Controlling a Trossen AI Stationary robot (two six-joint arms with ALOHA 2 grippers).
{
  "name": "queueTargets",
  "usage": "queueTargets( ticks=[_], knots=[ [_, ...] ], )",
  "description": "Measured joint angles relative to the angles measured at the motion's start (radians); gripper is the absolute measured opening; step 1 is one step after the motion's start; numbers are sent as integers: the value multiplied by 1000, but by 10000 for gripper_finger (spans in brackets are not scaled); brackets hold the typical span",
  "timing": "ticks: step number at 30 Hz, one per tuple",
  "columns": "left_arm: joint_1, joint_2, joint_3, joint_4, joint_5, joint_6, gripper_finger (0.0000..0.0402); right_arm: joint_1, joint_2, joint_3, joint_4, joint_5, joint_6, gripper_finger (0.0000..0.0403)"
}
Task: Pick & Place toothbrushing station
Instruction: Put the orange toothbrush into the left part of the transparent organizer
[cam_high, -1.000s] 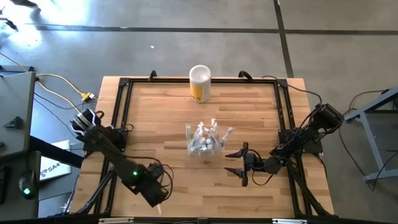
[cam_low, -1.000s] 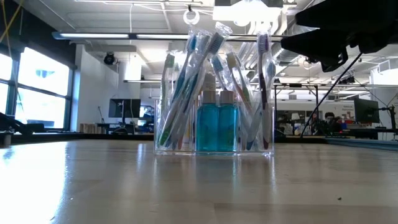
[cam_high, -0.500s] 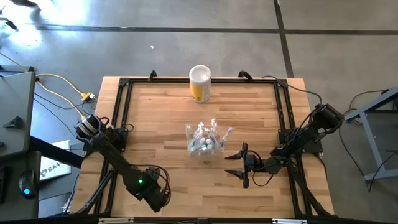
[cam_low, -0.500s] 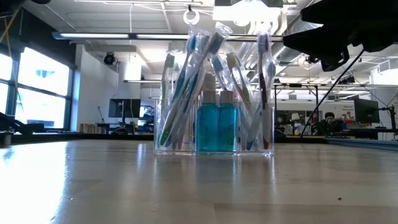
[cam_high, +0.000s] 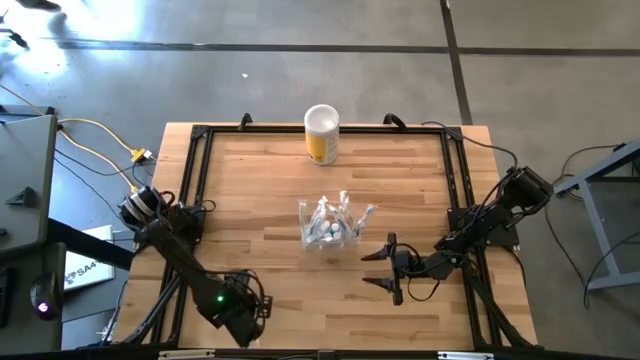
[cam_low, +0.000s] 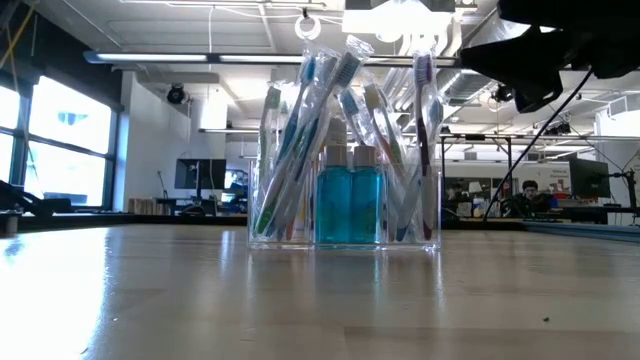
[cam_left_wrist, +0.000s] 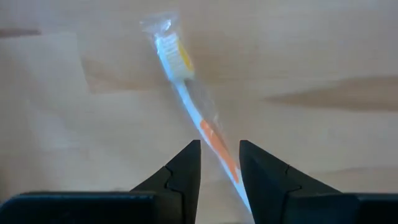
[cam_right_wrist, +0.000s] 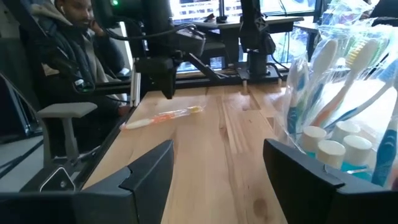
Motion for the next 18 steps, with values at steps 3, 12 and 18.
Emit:
queueTargets(
  ticks=[3,12,18],
  knots=[
    [0,0,-39,49,-2,-7,103,0,0,0,0,-1,0,240],
    [0,0,-181,245,28,-24,103,0,0,0,-1,0,0,240],
    [0,-5,-256,317,73,-42,103,0,0,0,-1,1,0,240]
  ],
)
